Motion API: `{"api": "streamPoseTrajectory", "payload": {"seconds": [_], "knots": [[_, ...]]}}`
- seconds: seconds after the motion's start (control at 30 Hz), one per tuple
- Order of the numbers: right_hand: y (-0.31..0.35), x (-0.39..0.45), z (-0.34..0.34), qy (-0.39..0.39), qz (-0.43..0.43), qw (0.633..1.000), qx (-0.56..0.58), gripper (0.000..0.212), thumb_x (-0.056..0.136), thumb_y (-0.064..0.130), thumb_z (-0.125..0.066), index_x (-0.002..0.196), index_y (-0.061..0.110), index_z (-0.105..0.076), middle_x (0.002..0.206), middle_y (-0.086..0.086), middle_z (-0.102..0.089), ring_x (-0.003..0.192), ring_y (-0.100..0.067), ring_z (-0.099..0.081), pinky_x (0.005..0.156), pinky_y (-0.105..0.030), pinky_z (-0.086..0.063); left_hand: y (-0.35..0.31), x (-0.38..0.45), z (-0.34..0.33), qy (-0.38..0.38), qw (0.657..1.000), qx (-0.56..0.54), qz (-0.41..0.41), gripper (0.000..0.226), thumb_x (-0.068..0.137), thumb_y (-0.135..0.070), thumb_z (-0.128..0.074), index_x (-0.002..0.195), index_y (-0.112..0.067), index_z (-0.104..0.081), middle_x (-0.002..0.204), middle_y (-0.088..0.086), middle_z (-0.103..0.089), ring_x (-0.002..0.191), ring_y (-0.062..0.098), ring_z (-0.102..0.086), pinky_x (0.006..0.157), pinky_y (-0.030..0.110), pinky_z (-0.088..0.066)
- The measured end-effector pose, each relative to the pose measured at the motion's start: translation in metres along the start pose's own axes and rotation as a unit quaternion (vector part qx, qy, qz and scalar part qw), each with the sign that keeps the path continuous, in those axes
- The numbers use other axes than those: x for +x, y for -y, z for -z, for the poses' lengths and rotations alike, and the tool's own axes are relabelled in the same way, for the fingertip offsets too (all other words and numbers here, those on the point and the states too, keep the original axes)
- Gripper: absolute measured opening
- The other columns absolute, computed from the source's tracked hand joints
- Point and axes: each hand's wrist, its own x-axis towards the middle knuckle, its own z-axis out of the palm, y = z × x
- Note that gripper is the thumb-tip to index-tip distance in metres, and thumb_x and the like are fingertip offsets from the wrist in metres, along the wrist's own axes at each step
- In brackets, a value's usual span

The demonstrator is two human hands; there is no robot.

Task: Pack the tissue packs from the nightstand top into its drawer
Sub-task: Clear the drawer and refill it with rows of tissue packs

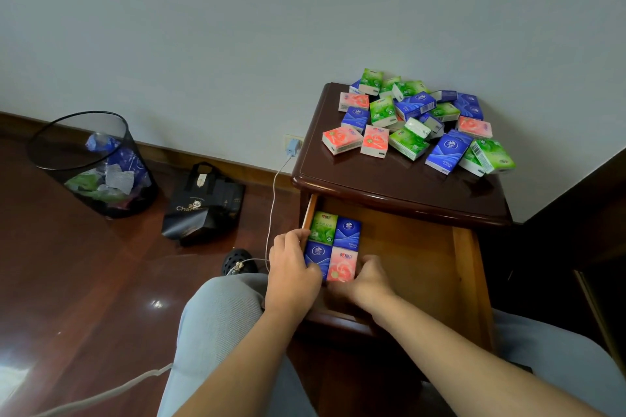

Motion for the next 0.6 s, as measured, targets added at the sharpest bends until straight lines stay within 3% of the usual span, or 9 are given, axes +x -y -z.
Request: {"api": "streamPoseTrajectory", "payload": {"seconds": [0.1, 0.17, 0.27, 0.47, 0.6], "knots": [[0.001, 0.000, 0.001, 0.003, 0.056, 0.994, -0.091, 0.095, 0.053, 0.037, -0.102, 0.130, 0.021, -0.048, 0.125, -0.003, -0.059, 0.115, -0.023, -0.062, 0.093, -0.039, -0.056, -0.003, 0.000, -0.001, 0.000, 1.000, 0.020, 0.009, 0.060, 0.094, -0.007, -0.061, 0.147, -0.026, -0.039, 0.143, -0.006, -0.040, 0.125, 0.005, -0.038, 0.077, 0.011, -0.041], [0.001, 0.000, 0.000, -0.018, 0.081, 0.989, -0.125, 0.096, 0.053, 0.044, -0.101, 0.131, 0.020, -0.049, 0.126, -0.004, -0.055, 0.116, -0.024, -0.060, 0.094, -0.039, -0.055, -0.005, -0.001, -0.002, -0.010, 0.998, 0.054, 0.010, 0.061, 0.097, -0.013, -0.056, 0.152, -0.024, -0.033, 0.145, -0.004, -0.040, 0.124, 0.006, -0.037, 0.085, 0.020, -0.045], [0.000, 0.003, -0.002, -0.045, 0.099, 0.985, -0.133, 0.093, 0.057, 0.051, -0.098, 0.131, 0.020, -0.050, 0.127, -0.004, -0.051, 0.117, -0.023, -0.058, 0.096, -0.040, -0.055, -0.007, -0.001, -0.004, -0.009, 0.996, 0.087, 0.024, 0.065, 0.101, -0.020, -0.052, 0.159, -0.022, -0.024, 0.150, 0.000, -0.039, 0.133, 0.014, -0.040, 0.100, 0.033, -0.046], [-0.003, 0.018, 0.002, -0.081, 0.151, 0.975, -0.144, 0.091, 0.061, 0.061, -0.092, 0.137, 0.027, -0.054, 0.123, 0.003, -0.054, 0.116, -0.018, -0.055, 0.098, -0.041, -0.053, -0.008, 0.014, -0.012, 0.024, 0.989, 0.099, 0.107, 0.069, 0.103, -0.031, -0.051, 0.161, -0.022, -0.016, 0.155, 0.006, -0.032, 0.138, 0.025, -0.036, 0.107, 0.043, -0.040], [-0.004, 0.032, 0.003, -0.118, 0.167, 0.967, -0.155, 0.090, 0.065, 0.069, -0.085, 0.141, 0.033, -0.053, 0.127, 0.003, -0.057, 0.122, -0.019, -0.052, 0.102, -0.040, -0.048, -0.011, 0.027, -0.019, 0.014, 0.990, 0.104, 0.099, 0.068, 0.103, -0.030, -0.051, 0.161, -0.022, -0.017, 0.153, 0.006, -0.035, 0.137, 0.025, -0.038, 0.109, 0.045, -0.043]]}}
